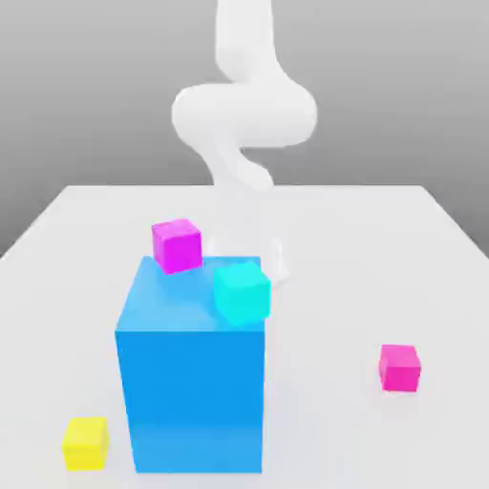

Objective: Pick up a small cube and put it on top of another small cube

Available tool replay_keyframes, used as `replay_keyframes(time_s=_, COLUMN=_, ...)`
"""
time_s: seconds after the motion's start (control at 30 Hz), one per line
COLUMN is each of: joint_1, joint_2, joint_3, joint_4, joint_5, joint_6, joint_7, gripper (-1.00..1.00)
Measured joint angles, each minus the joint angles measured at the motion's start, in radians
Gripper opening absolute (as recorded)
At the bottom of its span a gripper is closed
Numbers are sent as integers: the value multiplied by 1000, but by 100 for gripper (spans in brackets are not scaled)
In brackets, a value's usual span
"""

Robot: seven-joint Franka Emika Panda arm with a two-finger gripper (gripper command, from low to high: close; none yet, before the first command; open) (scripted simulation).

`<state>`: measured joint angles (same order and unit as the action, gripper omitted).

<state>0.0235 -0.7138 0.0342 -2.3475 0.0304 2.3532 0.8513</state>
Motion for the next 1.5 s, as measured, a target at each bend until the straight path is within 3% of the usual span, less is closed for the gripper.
replay_keyframes(time_s=0.37, joint_1=96, joint_2=401, joint_3=226, joint_4=-219, joint_5=88, joint_6=250, joint_7=280, gripper=0)
replay_keyframes(time_s=0.6, joint_1=169, joint_2=661, joint_3=359, joint_4=-357, joint_5=-3, joint_6=410, joint_7=559, gripper=0)
replay_keyframes(time_s=0.73, joint_1=232, joint_2=816, joint_3=331, joint_4=-405, joint_5=-166, joint_6=503, joint_7=765, gripper=0)
replay_keyframes(time_s=0.9, joint_1=390, joint_2=998, joint_3=137, joint_4=-372, joint_5=-345, joint_6=640, joint_7=909, gripper=0)
replay_keyframes(time_s=0.93, joint_1=415, joint_2=1023, joint_3=108, joint_4=-367, joint_5=-362, joint_6=661, joint_7=923, gripper=-100)
replay_keyframes(time_s=1.13, joint_1=428, joint_2=1035, joint_3=93, joint_4=-364, joint_5=-372, joint_6=673, joint_7=932, gripper=-100)
replay_keyframes(time_s=1.23, joint_1=378, joint_2=970, joint_3=156, joint_4=-379, joint_5=-315, joint_6=621, joint_7=887, gripper=-100)
replay_keyframes(time_s=1.37, joint_1=324, joint_2=828, joint_3=249, joint_4=-411, joint_5=-152, joint_6=515, joint_7=766, gripper=-100)
replay_keyframes(time_s=1.5, joint_1=251, joint_2=719, joint_3=225, joint_4=-358, joint_5=-46, joint_6=359, joint_7=607, gripper=-100)
